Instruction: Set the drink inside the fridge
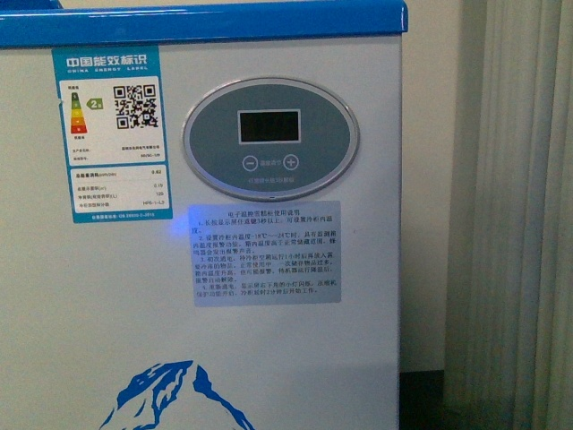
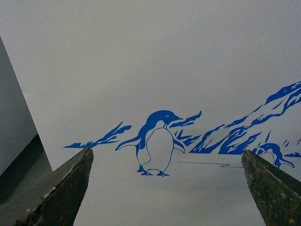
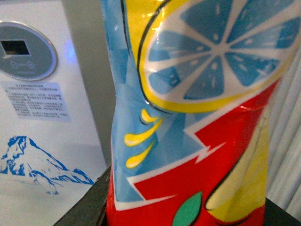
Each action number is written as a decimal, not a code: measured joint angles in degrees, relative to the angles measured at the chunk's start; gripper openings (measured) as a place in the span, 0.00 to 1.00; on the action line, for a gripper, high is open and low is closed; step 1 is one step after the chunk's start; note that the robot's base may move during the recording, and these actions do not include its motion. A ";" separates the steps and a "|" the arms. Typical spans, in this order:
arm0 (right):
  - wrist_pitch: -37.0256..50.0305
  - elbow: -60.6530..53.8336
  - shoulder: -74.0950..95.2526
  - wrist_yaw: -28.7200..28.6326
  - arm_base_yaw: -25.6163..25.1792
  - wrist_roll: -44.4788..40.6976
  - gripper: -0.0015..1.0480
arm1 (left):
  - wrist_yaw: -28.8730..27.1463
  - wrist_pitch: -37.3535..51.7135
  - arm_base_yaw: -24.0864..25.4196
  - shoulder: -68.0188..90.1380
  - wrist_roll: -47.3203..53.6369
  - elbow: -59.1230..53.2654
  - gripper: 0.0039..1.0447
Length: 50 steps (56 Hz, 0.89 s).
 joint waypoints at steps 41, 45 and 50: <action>2.40 -2.43 -0.26 7.78 1.29 -0.87 0.42 | 0.00 0.00 0.00 0.00 -0.02 0.00 0.92; 2.40 -2.43 -0.26 7.65 1.31 -0.90 0.42 | -0.02 0.00 0.00 0.00 0.00 0.00 0.92; 2.40 -2.43 -0.26 7.63 1.31 -0.90 0.42 | 0.02 0.00 0.00 0.00 0.00 0.00 0.92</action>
